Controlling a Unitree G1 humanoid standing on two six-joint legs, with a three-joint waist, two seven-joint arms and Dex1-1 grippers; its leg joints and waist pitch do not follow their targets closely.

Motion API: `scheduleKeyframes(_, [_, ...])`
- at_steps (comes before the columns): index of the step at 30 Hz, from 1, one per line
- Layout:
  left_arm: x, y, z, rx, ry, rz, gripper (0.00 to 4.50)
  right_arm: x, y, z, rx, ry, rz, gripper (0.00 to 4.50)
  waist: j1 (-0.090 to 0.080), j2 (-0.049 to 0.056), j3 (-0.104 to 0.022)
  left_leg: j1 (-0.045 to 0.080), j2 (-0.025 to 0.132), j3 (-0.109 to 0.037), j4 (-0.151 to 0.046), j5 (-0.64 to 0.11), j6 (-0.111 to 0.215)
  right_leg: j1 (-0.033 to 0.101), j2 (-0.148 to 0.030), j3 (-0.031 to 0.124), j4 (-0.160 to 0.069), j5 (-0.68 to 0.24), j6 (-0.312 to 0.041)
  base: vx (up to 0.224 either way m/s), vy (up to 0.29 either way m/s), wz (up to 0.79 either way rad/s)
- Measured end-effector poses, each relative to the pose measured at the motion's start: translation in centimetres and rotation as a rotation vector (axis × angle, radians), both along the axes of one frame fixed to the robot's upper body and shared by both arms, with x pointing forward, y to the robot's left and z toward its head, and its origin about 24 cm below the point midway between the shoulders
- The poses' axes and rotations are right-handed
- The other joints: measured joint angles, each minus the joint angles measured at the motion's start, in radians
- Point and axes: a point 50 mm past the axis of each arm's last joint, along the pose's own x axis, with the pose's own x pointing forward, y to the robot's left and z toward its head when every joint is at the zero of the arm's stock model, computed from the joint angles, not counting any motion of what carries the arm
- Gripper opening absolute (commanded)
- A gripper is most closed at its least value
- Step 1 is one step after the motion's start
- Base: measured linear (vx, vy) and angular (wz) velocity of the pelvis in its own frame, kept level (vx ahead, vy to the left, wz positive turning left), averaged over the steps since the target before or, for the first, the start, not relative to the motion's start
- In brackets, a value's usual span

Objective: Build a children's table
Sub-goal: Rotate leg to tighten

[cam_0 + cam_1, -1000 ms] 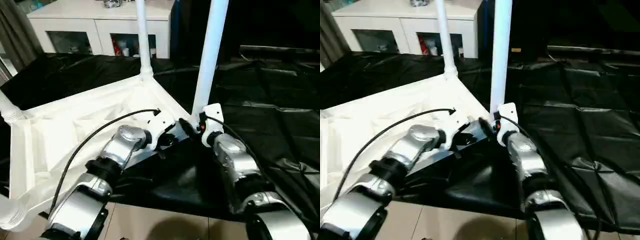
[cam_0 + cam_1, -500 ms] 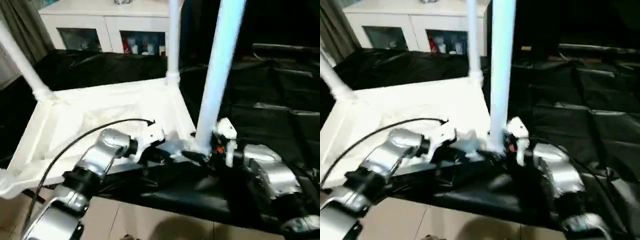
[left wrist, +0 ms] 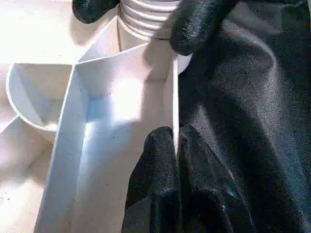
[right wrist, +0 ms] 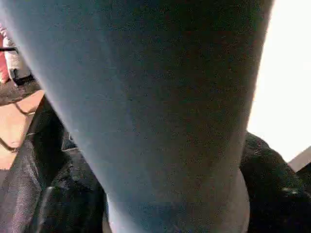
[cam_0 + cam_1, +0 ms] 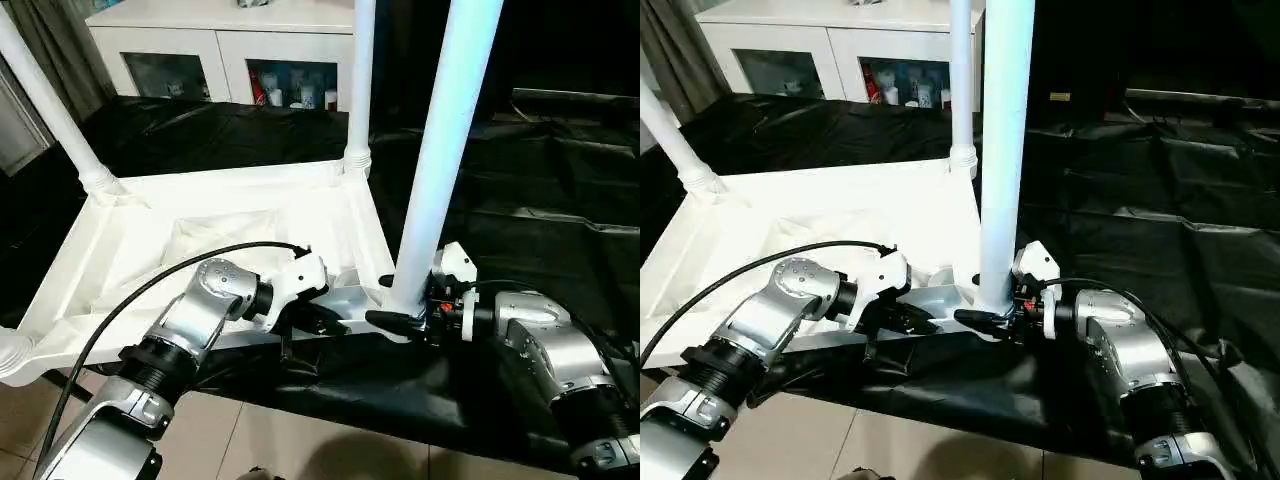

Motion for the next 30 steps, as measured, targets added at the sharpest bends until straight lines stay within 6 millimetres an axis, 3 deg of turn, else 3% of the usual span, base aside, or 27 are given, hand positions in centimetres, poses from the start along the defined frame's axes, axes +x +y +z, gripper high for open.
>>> scheduleKeyframes(5, [1.1, -1.0, -0.4, 0.001, -0.035, 0.132, 0.0, 1.3, 1.2, -1.1, 0.022, -0.029, -0.245, 2.8, -0.007, 0.001, -0.001, 0.002, 0.0, 0.0, 0.001, 0.0, 0.0, 0.001, 0.0, 0.0, 0.002, 0.001, 0.0, 0.0, 0.0, 0.0])
scheduleKeyframes(9, [2.9, -3.0, -0.4, 0.006, -0.065, 0.31, 0.0, 4.0, 2.7, -1.4, 0.021, -0.062, -0.618, 2.79, -0.03, 0.002, -0.002, 0.003, -0.002, 0.0, 0.001, 0.0, 0.0, 0.001, -0.001, 0.001, 0.001, 0.002, 0.003, 0.0, 0.0, 0.0])
scheduleKeyframes(13, [3.5, -4.5, -0.5, -0.011, -0.055, 0.42, 0.0, 5.4, 3.8, -1.3, -0.033, -0.092, -0.836, 2.78, -0.039, 0.003, -0.004, 0.005, -0.004, -0.001, 0.0, 0.0, 0.0, 0.003, -0.003, 0.001, 0.001, 0.002, 0.004, 0.0, 0.0, 0.0])
scheduleKeyframes(15, [3.5, -4.6, -0.5, -0.011, -0.056, 0.43, 0.0, 5.6, 4.1, -1.3, -0.036, -0.097, -0.858, 2.78, -0.041, 0.001, -0.005, 0.005, -0.006, -0.001, -0.001, 0.0, 0.0, 0.003, -0.004, 0.001, 0.001, 0.001, 0.005, 0.0, 0.0, 0.0])
scheduleKeyframes(18, [3.5, -4.6, -0.5, -0.009, -0.064, 0.428, 0.0, 5.7, 4.2, -1.3, -0.031, -0.098, -0.852, 3.45, -0.043, 0.0, -0.005, 0.005, -0.007, -0.001, -0.001, 0.0, 0.0, 0.003, -0.005, 0.001, 0.001, 0.0, 0.006, 0.0, 0.0, 0.0])
scheduleKeyframes(23, [3.7, -4.2, -0.5, -0.001, -0.092, 0.42, 0.0, 5.6, 4.3, -1.3, -0.021, -0.111, -0.779, 3.8, -0.054, -0.004, -0.006, 0.003, -0.008, -0.001, -0.001, 0.0, 0.0, 0.002, -0.006, 0.001, 0.0, 0.001, 0.006, 0.0, 0.0, 0.0])
scheduleKeyframes(30, [3.0, -3.3, -0.1, -0.01, -0.087, 0.316, 0.0, 3.8, 1.8, -1.1, -0.024, -0.133, -0.538, 4.43, -0.049, -0.003, -0.005, -0.002, -0.007, -0.002, -0.001, 0.001, 0.003, -0.001, -0.007, 0.0, 0.001, 0.001, 0.005, 0.0, 0.0, 0.0])
